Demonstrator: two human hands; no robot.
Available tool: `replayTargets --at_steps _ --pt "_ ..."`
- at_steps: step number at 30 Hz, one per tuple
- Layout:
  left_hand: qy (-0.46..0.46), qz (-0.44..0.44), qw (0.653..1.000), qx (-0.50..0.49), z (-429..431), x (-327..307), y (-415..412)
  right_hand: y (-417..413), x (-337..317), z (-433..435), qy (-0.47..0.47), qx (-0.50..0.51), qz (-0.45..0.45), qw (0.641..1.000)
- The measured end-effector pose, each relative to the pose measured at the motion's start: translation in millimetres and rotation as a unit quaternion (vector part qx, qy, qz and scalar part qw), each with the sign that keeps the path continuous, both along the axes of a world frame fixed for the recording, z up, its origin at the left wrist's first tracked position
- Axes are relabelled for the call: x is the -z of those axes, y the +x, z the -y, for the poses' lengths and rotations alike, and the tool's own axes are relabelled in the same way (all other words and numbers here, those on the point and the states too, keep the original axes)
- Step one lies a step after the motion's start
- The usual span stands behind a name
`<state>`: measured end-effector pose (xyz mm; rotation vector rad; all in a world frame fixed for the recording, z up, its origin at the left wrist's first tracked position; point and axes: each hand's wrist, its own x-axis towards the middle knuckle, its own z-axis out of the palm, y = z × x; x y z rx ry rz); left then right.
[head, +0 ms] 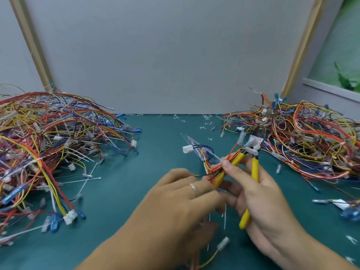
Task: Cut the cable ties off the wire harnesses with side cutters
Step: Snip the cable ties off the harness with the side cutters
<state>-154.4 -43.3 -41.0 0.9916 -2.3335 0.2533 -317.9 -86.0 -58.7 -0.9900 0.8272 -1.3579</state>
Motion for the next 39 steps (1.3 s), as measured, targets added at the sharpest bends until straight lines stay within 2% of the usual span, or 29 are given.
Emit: replayTargets --at_steps 3,7,10,13,16,20,22,28,31,36,39 --pt "0.047 -0.034 0.993 -0.107 2 0 7 1 1 2 0.017 -0.014 0.02 1.0" --pt "0.063 -0.129 0.973 -0.182 5 1 8 4 4 -1 0.035 -0.052 0.033 0.997" --pt "0.083 -0.177 0.961 -0.196 5 2 8 6 3 -4 0.034 -0.081 0.048 0.995" --pt "0.152 -0.269 0.935 -0.177 9 3 12 8 3 -5 0.037 -0.113 0.061 0.991" --pt "0.251 -0.374 0.884 -0.126 15 6 15 9 5 -5 0.05 -0.148 0.067 0.986" --pt "0.444 -0.465 0.766 0.0 17 9 11 9 6 -3 0.079 -0.179 0.078 0.978" --pt "0.475 -0.492 0.727 0.05 18 9 11 8 6 -2 0.088 -0.187 0.083 0.975" --pt "0.411 -0.533 0.739 0.023 23 10 15 8 6 0 0.096 -0.154 0.027 0.983" --pt "0.373 -0.534 0.759 -0.002 25 9 19 6 3 1 0.093 -0.132 -0.019 0.987" --pt "0.325 -0.551 0.768 -0.038 28 8 31 -7 -11 5 0.043 -0.063 -0.147 0.986" --pt "0.322 -0.555 0.765 -0.05 32 9 36 -18 -24 7 -0.027 -0.031 -0.248 0.968"
